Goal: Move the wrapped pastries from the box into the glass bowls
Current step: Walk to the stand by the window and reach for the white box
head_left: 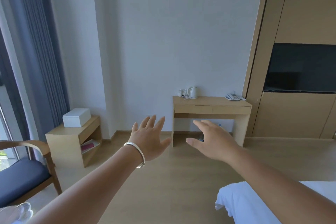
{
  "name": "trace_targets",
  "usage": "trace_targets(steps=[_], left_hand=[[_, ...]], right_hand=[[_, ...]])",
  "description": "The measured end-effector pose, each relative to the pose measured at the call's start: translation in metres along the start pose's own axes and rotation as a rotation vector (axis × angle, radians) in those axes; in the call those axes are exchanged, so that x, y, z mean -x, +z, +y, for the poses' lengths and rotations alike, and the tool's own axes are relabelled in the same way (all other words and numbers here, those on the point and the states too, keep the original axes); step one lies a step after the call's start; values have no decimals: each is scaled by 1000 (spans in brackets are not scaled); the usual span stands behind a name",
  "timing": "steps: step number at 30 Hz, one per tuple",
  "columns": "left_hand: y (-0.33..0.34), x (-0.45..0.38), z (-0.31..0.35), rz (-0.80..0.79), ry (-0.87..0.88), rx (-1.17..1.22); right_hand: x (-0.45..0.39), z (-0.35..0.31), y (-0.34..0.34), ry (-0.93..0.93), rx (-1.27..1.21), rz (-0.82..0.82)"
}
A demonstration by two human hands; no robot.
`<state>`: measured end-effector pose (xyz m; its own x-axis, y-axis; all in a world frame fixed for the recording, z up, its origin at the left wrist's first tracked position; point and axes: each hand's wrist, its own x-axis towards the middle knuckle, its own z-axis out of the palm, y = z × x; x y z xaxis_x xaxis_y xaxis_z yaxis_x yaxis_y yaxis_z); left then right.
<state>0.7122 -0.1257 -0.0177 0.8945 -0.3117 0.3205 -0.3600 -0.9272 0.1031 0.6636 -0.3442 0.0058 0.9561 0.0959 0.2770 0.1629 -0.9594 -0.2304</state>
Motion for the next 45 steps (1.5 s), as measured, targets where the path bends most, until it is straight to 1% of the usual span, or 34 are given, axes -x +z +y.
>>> trace_targets(steps=[6,13,24,30,35,38,45], left_hand=[[29,-87,-32,0,-2,17],[77,-191,-53,-21,-24,-1],[149,-409,-46,26,-108,-26],[189,-499,-60,-4,-132,-32],[223,-584,-91,3,-131,-43],[241,-638,-122,25,-129,-42],[263,-757,-214,47,-167,-45]], right_hand=[[-89,23,26,-5,-32,-28],[-202,74,60,-23,-22,-38],[-422,197,87,-93,12,-37],[-515,239,111,-118,6,-84],[-603,257,140,-139,7,-94],[-663,260,159,-145,17,-88],[-818,236,199,-167,13,-92]])
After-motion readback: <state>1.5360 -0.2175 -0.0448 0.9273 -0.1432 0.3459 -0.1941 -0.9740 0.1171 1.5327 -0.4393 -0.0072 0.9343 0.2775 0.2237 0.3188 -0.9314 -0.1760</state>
